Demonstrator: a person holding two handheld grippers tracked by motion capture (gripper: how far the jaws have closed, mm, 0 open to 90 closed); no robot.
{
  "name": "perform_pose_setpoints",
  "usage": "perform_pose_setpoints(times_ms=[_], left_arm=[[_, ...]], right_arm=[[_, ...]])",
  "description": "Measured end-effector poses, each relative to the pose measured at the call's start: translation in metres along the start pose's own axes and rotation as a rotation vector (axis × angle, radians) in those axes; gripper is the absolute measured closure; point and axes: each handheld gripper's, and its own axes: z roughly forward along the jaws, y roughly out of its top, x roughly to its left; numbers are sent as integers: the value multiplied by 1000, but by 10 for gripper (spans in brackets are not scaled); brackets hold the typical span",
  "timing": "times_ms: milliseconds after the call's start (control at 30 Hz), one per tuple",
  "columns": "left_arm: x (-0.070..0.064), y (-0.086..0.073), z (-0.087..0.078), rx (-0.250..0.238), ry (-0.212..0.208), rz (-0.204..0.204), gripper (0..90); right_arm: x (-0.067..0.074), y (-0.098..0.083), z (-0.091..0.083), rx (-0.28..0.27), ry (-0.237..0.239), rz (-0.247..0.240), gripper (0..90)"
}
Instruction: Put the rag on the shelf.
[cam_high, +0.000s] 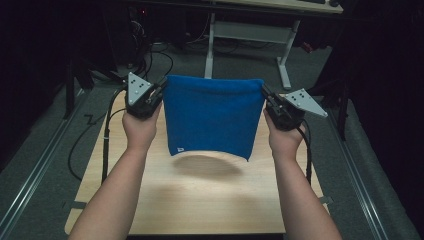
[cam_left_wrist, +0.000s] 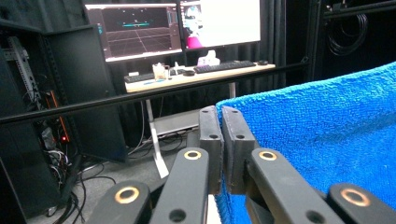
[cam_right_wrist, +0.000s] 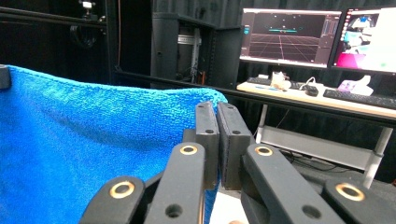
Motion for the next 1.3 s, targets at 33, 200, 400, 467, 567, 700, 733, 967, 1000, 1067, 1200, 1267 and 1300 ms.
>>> perform_pose_setpoints(times_ms=[33, 200, 400, 467, 567, 700, 733, 967, 1000, 1067, 1200, 1267, 1300], left_arm=[[0, 0, 2, 1, 2, 3, 881], [2, 5, 12, 6, 17, 39, 881], [7, 11, 23, 18, 31, 59, 881], [8, 12, 26, 24, 37, 62, 881], [11, 13, 29, 31, 41, 54, 881], [15, 16, 31, 17, 48, 44, 881], [16, 16, 31, 14, 51, 44, 881], [19, 13, 41, 41, 65, 44, 880], [20, 11, 43, 49, 64, 42, 880], [21, 7, 46, 65, 65, 47, 880], [24, -5, 56, 110, 58, 47, 880], [27, -13, 59, 129, 54, 33, 879], [28, -18, 61, 144, 54, 27, 879]], right_arm=[[-1, 0, 2, 1, -2, -5, 884], [-5, 0, 13, 8, -21, -12, 885], [-9, 1, 29, 27, -38, -23, 885], [-10, 2, 34, 27, -46, -30, 884], [-10, 3, 42, 41, -54, -42, 885], [-11, 6, 49, 36, -60, -52, 885], [-11, 8, 50, 44, -58, -54, 884], [-12, 11, 62, 52, -74, -76, 885], [-12, 11, 64, 60, -71, -79, 885], [-13, 8, 67, 66, -76, -86, 884], [-15, 0, 76, 90, -77, -87, 884], [-17, -5, 81, 114, -65, -70, 884], [-18, -9, 83, 120, -60, -68, 884]])
